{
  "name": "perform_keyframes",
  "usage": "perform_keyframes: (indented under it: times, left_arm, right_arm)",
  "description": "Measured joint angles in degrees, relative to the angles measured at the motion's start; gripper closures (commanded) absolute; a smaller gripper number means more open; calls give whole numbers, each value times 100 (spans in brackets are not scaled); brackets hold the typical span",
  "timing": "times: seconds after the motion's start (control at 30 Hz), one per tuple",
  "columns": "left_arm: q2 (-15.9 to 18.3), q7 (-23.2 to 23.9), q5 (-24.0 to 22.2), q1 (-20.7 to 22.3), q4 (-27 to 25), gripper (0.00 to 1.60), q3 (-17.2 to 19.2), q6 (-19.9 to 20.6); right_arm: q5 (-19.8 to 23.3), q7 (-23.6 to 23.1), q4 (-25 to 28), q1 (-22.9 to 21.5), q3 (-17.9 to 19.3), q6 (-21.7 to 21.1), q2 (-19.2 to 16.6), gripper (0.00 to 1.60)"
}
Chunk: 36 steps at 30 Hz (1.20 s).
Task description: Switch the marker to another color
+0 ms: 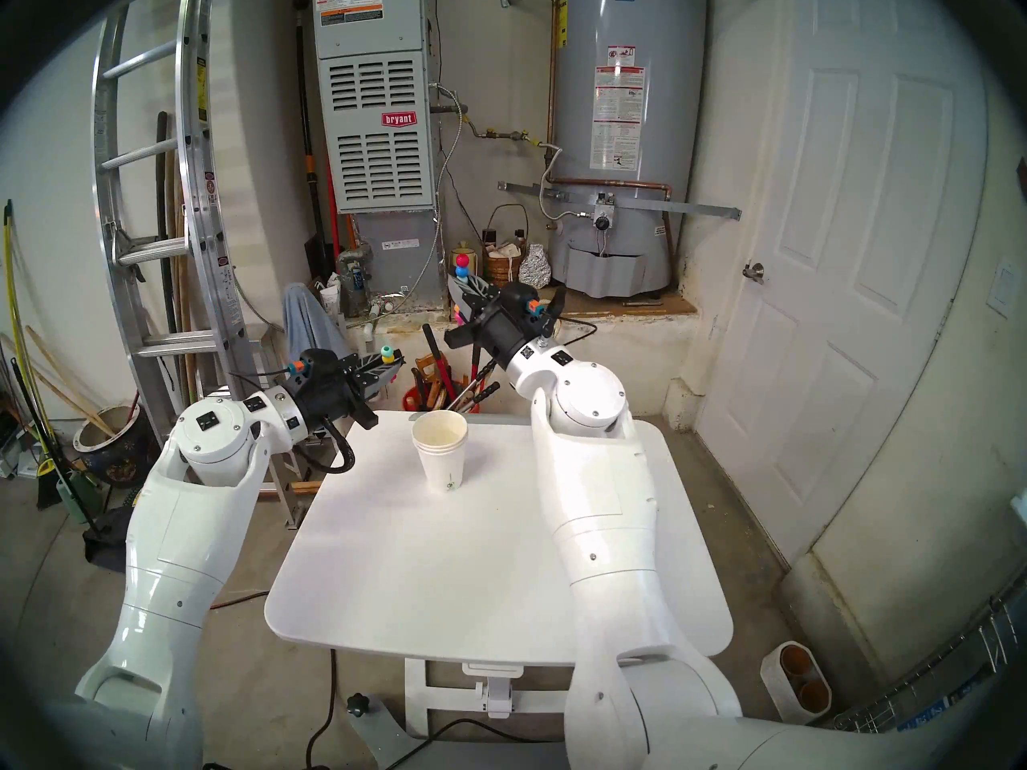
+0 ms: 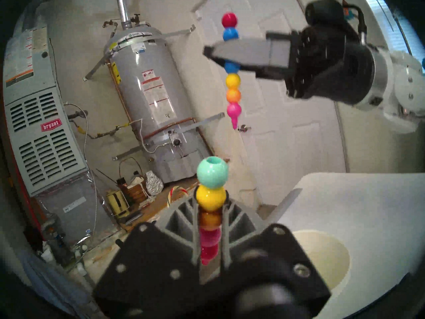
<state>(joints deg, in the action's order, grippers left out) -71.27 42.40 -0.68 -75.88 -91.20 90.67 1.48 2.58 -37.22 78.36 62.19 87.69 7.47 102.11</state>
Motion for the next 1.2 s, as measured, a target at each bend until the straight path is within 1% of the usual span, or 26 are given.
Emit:
perform_keyframes:
  times: [0.2, 0.47, 0.73, 1.0, 1.2]
  left_arm:
    - [30, -133, 307, 88, 155, 160, -134, -225]
    - [-21, -255, 507, 291, 335, 160, -299, -385]
    - [-93, -281, 556, 497, 458, 160, -385, -409]
    - [-120, -276, 527, 600, 494, 160, -376, -422]
    - [-126, -205, 491, 622, 508, 160, -372, -429]
  right_arm:
    - [451, 8, -26, -6, -52, 115, 146, 160]
    - [931, -109, -56, 98, -232, 219, 159, 160]
    - [1135, -227, -36, 351, -472, 302, 14, 160]
    - [1197, -293, -15, 517, -538, 368, -103, 160]
    - [1215, -308, -9, 535, -582, 408, -128, 160]
